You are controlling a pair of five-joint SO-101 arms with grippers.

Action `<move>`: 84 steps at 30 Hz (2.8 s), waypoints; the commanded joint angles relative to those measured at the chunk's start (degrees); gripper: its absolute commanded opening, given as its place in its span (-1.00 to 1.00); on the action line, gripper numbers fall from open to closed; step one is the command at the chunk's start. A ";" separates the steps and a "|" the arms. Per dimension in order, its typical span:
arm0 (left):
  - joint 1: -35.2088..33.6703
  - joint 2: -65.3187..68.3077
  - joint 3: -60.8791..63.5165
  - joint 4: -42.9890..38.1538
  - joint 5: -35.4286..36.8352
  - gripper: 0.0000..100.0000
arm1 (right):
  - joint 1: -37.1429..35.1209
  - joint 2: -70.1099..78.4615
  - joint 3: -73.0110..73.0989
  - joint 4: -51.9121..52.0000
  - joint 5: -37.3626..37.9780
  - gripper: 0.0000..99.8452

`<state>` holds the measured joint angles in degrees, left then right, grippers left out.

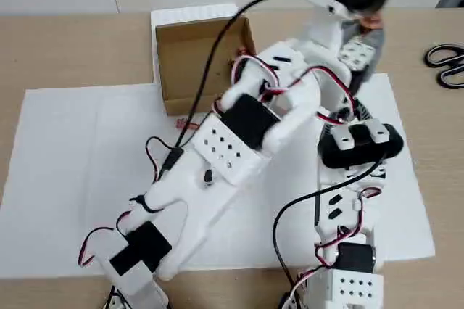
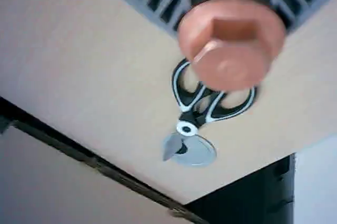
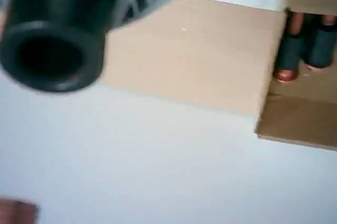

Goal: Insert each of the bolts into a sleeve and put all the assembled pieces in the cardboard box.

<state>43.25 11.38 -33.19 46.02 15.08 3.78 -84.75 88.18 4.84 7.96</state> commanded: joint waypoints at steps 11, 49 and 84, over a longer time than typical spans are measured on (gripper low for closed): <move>1.76 -0.35 -0.31 -2.02 -0.70 -0.99 | 4.09 16.22 -6.95 -15.34 -0.79 -1.00; 3.96 -5.63 6.73 -4.22 -1.76 -0.99 | -1.89 17.19 -6.95 -16.92 -7.47 -1.00; -10.81 -46.24 45.41 -1.85 -6.24 -0.99 | -26.07 -14.37 -3.25 16.84 -6.95 -1.00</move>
<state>31.30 -29.76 12.53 44.00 8.48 -22.24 -96.26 84.84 21.71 0.04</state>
